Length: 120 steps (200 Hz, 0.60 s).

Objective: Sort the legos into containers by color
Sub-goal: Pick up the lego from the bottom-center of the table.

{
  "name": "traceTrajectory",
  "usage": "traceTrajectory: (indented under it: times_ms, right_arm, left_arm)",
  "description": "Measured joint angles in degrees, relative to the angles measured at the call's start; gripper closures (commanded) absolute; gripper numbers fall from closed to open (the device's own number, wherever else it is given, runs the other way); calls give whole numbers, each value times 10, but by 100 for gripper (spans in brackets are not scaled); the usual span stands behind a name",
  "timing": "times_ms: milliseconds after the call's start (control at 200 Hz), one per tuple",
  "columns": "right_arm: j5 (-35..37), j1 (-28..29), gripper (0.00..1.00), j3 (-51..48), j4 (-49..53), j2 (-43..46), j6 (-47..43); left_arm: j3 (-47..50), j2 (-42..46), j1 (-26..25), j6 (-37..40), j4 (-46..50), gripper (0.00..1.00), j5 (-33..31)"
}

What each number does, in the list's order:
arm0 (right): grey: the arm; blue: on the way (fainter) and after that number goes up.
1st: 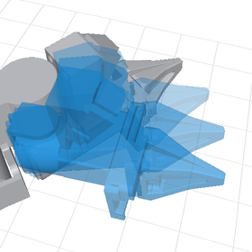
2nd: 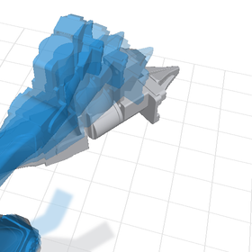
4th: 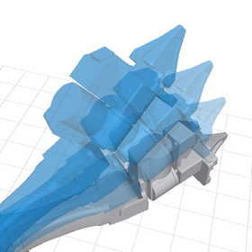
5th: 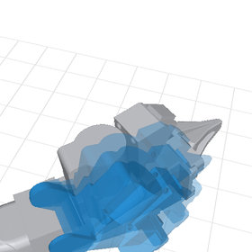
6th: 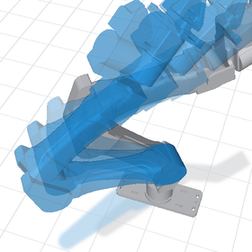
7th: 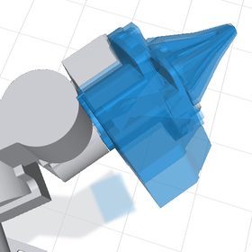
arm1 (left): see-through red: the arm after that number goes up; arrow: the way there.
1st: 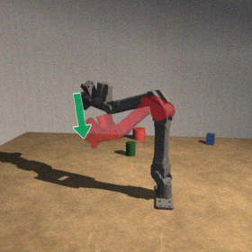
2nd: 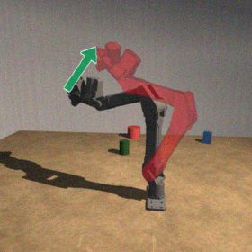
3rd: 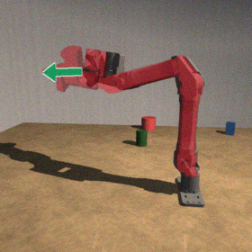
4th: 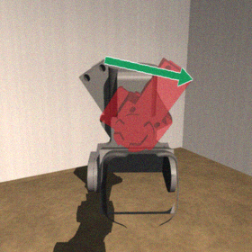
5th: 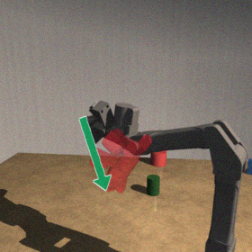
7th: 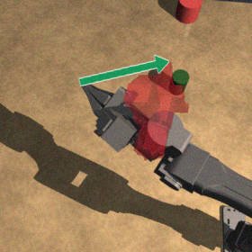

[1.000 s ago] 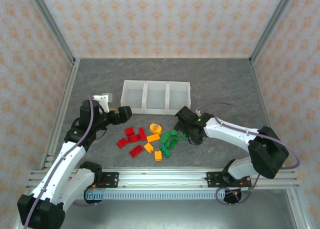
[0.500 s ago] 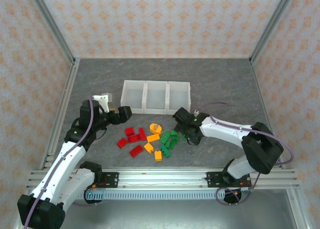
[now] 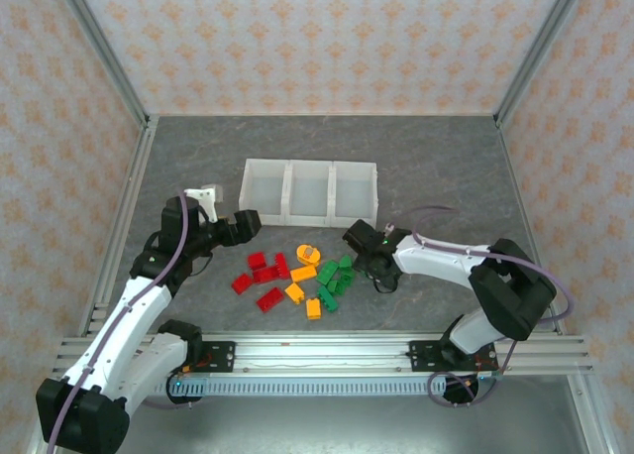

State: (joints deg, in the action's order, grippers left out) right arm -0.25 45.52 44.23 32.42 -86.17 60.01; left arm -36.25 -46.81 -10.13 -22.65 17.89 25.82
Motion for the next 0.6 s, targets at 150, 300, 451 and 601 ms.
traceTrajectory:
  times_ms: [150,300,451,601]
  right_arm:
    - [5,1,53,0,5,0,-16]
    - [10,1,63,1,-9,17,-48]
    - [27,1,65,52,2,48,-108]
    - [44,-3,66,182,7,49,-196]
  left_arm:
    - [0,0,0,0,2,1,-8]
    - [0,0,0,0,8,1,-11]
    - [0,5,0,0,8,1,-17]
    - [0,13,0,1,8,1,-18]
